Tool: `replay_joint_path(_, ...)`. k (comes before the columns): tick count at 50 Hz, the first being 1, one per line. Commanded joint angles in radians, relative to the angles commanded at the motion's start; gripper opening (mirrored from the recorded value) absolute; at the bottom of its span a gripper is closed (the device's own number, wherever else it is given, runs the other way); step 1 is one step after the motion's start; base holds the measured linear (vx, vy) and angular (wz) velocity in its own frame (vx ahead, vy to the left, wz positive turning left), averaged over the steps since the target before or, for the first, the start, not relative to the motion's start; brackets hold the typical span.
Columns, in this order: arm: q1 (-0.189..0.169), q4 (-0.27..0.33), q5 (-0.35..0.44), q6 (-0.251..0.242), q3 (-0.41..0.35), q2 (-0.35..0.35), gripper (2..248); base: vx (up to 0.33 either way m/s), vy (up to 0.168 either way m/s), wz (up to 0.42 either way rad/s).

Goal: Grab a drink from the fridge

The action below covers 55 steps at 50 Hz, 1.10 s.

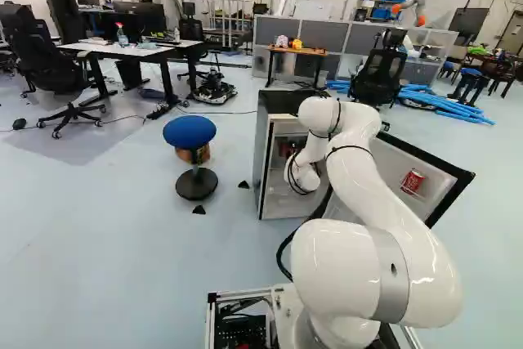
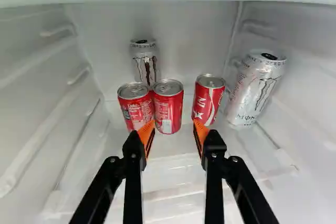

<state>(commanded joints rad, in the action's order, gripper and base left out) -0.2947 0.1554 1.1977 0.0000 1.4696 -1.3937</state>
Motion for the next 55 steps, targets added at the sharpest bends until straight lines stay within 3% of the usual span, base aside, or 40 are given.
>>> replay_joint_path(1,0.0,0.0,0.0,0.0,0.0,0.0,130,0.0,0.0,0.0)
replay_joint_path(55,0.0,0.0,0.0,0.0,0.004,-0.002,135,0.0,0.0,0.0)
